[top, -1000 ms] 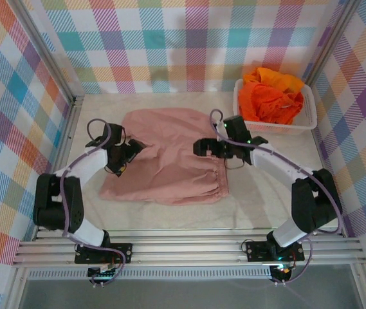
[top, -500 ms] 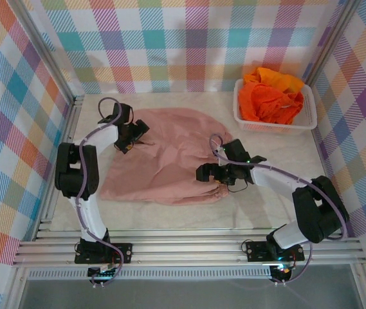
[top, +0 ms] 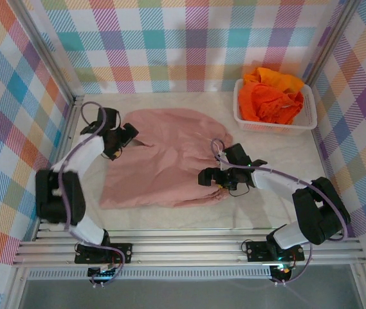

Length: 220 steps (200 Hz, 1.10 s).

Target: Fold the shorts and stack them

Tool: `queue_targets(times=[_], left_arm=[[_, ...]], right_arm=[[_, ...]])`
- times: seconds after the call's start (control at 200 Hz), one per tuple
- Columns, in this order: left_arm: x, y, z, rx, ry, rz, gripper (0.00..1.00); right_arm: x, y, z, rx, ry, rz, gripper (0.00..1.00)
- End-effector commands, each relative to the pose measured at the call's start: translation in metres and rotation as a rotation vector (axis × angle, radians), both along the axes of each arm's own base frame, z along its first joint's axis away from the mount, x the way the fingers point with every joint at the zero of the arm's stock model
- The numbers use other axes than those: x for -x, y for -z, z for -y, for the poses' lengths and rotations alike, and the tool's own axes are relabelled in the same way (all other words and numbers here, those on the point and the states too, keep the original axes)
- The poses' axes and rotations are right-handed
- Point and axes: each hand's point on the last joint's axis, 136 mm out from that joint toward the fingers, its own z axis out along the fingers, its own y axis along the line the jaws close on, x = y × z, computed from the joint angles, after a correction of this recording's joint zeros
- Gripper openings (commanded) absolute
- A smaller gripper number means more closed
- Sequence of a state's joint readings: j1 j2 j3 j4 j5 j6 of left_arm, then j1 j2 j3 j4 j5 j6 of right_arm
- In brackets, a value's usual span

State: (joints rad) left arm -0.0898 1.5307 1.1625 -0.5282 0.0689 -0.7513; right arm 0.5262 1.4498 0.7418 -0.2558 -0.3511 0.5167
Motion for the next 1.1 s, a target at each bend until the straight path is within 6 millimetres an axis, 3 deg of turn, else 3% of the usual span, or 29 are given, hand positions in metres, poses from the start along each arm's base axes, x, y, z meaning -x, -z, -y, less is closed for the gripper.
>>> queue_targets(times=[0.0, 0.24, 0.455, 0.785, 0.95, 1.095], left_arm=[[0.063, 0.007, -0.016, -0.027, -0.080, -0.096, 1.00], [0.165, 0.028, -0.033, 0.010, -0.258, -0.179, 1.00], [0.215, 0.044, -0.051, -0.052, -0.350, -0.253, 1.00], [0.242, 0.084, -0.053, -0.082, -0.378, -0.434, 1.00], [0.245, 0.100, -0.054, -0.105, -0.372, -0.483, 0.98], [0.232, 0.111, -0.052, -0.097, -0.363, -0.462, 0.87]], right_arm=[[0.002, -0.009, 0.003, 0.016, 0.007, 0.003, 0.99], [-0.003, -0.037, 0.015, 0.041, 0.040, 0.102, 0.99], [0.002, -0.043, 0.037, 0.056, 0.140, 0.126, 0.99], [0.022, -0.029, 0.071, 0.093, 0.308, 0.018, 1.00], [0.028, -0.012, 0.069, 0.095, 0.321, -0.063, 0.90], [0.027, -0.002, 0.062, 0.082, 0.320, -0.118, 0.83]])
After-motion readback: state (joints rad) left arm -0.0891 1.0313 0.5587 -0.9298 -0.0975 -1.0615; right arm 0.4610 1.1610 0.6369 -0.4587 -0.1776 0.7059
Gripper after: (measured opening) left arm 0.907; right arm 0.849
